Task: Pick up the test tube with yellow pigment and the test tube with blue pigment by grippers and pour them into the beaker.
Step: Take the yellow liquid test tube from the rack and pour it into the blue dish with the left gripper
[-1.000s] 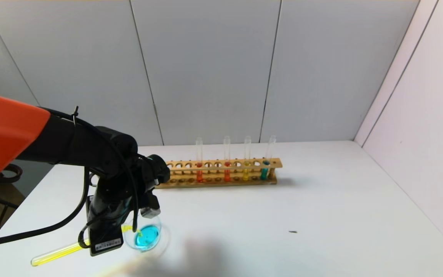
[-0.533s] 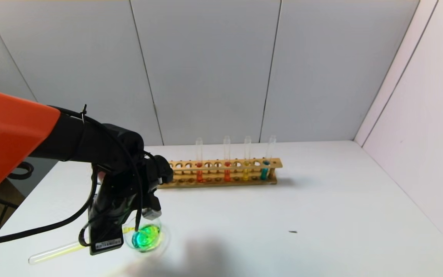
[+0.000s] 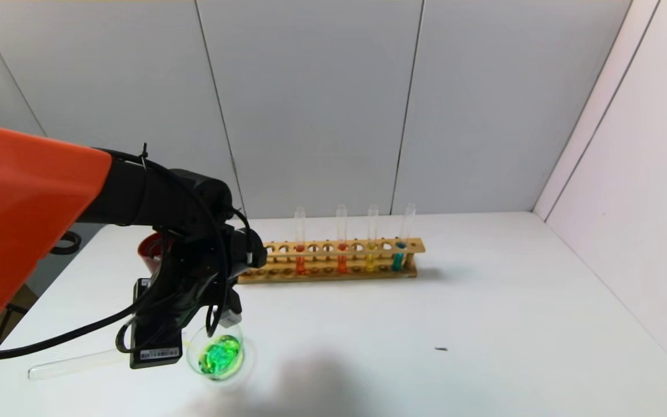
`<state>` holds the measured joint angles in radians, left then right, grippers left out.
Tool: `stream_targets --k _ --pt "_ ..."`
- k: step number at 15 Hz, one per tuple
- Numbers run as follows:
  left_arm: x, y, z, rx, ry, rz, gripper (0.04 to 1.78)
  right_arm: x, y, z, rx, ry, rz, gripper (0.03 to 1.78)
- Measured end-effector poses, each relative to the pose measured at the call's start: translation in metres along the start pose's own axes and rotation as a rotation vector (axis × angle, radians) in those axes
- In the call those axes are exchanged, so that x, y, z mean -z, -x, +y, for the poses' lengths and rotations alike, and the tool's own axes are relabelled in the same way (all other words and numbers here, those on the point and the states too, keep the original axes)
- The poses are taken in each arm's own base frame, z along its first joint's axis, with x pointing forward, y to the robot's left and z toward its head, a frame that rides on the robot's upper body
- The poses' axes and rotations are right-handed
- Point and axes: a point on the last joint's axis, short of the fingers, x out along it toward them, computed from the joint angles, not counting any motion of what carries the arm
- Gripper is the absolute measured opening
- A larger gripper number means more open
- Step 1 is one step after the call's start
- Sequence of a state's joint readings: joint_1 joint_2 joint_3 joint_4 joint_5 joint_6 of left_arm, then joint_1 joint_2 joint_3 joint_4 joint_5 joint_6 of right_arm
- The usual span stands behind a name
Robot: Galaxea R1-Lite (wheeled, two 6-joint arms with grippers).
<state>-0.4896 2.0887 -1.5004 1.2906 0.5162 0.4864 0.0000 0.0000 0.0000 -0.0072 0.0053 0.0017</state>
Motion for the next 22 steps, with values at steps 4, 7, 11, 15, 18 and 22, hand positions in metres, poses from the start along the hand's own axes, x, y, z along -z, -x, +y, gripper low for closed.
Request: stream_targets --k 4,7,11,15,18,22 --pt "-0.015 0.005 0.005 0.009 -0.05 0.083 0.29 0.0 0.0 0.0 0.0 0.0 0.0 1.74" --pt "-0.033 0.004 0.002 0.002 -0.087 0.105 0.29 0.0 0.0 0.0 0.0 0.0 0.0 1.74" --pt "-0.049 -0.001 0.003 -0.003 -0.097 0.126 0.29 0.0 0.0 0.0 0.0 0.0 0.0 1.74" --pt "-0.052 0.001 0.001 -0.013 -0.116 0.14 0.29 0.0 0.0 0.0 0.0 0.0 0.0 1.74" --pt "-0.052 0.001 0.001 -0.011 -0.118 0.145 0.29 0.0 0.0 0.0 0.0 0.0 0.0 1.74" --pt "-0.052 0.001 0.001 -0.01 -0.12 0.146 0.29 0.0 0.0 0.0 0.0 0.0 0.0 1.74"
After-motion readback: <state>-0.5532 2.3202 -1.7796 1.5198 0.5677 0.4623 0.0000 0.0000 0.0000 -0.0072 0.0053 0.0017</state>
